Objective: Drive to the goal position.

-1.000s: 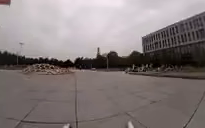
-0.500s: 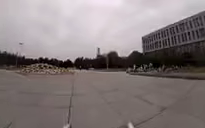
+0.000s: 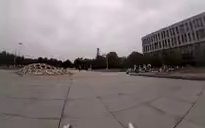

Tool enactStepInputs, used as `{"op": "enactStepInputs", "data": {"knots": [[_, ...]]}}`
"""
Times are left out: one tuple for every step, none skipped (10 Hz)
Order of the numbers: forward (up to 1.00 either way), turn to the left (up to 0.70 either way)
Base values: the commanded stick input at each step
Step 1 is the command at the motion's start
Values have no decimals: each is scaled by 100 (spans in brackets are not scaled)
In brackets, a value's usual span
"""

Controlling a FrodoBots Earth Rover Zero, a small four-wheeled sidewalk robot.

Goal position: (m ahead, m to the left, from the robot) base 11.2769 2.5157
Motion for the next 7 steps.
{"op": "enactStepInputs", "data": {"knots": [[70,0],[70,1],[70,1],[70,1],[70,1],[70,1],[70,2]]}}
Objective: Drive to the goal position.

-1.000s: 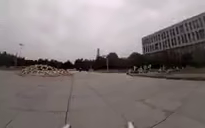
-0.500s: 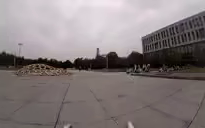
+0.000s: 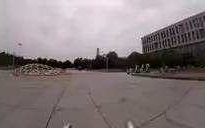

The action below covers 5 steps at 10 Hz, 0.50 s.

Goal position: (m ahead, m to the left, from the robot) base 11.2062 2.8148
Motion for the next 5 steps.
{"op": "enactStepInputs", "data": {"knots": [[70,9],[70,14],[70,14],[70,13],[70,5]]}}
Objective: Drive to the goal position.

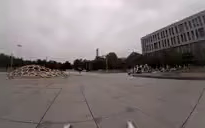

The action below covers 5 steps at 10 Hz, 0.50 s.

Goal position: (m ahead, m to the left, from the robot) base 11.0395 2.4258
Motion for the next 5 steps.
{"op": "enactStepInputs", "data": {"knots": [[70,0],[70,0],[70,0],[70,0],[70,0]]}}
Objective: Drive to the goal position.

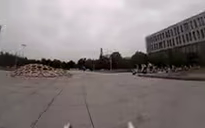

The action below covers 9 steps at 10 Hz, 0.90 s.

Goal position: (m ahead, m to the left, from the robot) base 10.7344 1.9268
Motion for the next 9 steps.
{"op": "enactStepInputs", "data": {"knots": [[70,0],[70,0],[70,0],[70,0],[70,0],[70,0],[70,0],[70,0],[70,0]]}}
